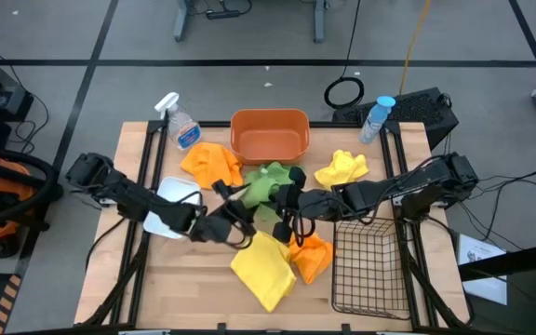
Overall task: Sort microfiber towel by color & place in baskets
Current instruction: Put the bottom green microfiber cloth into the orange bin
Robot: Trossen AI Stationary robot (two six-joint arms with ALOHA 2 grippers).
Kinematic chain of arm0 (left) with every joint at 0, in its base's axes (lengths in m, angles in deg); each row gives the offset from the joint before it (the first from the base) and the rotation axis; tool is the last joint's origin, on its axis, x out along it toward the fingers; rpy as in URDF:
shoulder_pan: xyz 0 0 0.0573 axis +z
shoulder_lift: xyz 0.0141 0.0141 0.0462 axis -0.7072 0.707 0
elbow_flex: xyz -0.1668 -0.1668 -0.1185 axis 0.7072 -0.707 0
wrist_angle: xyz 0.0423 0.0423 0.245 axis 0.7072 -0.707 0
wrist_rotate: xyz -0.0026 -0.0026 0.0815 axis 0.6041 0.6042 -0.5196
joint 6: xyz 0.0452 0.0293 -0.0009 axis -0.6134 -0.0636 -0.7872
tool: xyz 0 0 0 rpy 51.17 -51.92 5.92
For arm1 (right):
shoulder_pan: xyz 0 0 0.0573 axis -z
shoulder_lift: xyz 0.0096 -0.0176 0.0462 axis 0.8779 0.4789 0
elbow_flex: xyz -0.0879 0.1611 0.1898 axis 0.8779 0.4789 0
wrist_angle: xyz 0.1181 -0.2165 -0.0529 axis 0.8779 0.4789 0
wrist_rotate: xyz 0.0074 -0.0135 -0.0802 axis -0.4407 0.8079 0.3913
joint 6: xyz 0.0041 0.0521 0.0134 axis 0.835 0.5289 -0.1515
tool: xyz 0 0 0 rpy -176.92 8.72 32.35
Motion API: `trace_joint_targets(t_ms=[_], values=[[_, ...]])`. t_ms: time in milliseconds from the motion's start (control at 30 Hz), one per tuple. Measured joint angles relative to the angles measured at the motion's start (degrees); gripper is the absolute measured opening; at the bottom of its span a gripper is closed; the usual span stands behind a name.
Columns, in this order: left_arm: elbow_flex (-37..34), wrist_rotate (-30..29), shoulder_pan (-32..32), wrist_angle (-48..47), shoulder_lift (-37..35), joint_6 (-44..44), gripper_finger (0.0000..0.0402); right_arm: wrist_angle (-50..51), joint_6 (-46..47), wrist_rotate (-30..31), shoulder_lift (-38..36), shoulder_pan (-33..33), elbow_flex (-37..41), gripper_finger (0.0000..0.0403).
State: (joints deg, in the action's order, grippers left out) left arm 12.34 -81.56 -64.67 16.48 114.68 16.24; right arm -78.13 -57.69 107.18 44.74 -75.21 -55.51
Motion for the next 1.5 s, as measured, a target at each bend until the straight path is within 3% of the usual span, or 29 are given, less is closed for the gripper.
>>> trace_joint_targets(t_ms=[167, 200, 333, 600, 700, 933, 1067, 1300, 1500], values=[[0.0, 1.0, 1.7, 0.1, -0.6, -8.7, 0.0042, 0.6, -4.4, 0.4, 0.0, 1.1, 0.0, 0.0012], [0.0, 1.1, 2.0, 0.1, -0.9, -10.5, 0.0023, 1.0, -5.0, 0.4, 0.0, 1.5, 0.0, 0.0015], [0.0, 3.5, 3.6, -1.1, -4.0, -16.2, 0.0013, 4.2, -6.9, 0.5, -0.3, 4.5, 0.0, 0.0038], [0.0, 26.5, 13.9, -10.4, -16.7, -13.0, 0.0004, 13.4, -9.3, 0.8, -2.0, 10.8, -0.1, 0.0113], [0.0, 32.3, 18.6, -13.0, -19.8, -13.1, 0.0003, 14.9, -10.4, 0.8, -2.7, 11.5, -0.1, 0.0137], [0.7, 44.0, 27.5, -15.1, -21.9, -15.3, 0.0003, 20.4, -9.4, 0.3, -4.3, 11.5, 0.0, 0.0164], [3.9, 46.4, 30.5, -16.8, -21.0, -17.5, 0.0003, 24.2, -5.5, 0.3, -4.3, 11.1, 0.1, 0.0166], [10.7, 47.1, 34.4, -21.7, -19.9, -22.3, 0.0003, 14.2, -1.9, 4.1, -4.2, 8.8, 6.9, 0.0163], [15.3, 54.3, 38.7, -22.6, -17.5, -23.7, 0.0007, 1.1, -2.8, 8.6, -4.2, 7.0, 13.5, 0.0154]])
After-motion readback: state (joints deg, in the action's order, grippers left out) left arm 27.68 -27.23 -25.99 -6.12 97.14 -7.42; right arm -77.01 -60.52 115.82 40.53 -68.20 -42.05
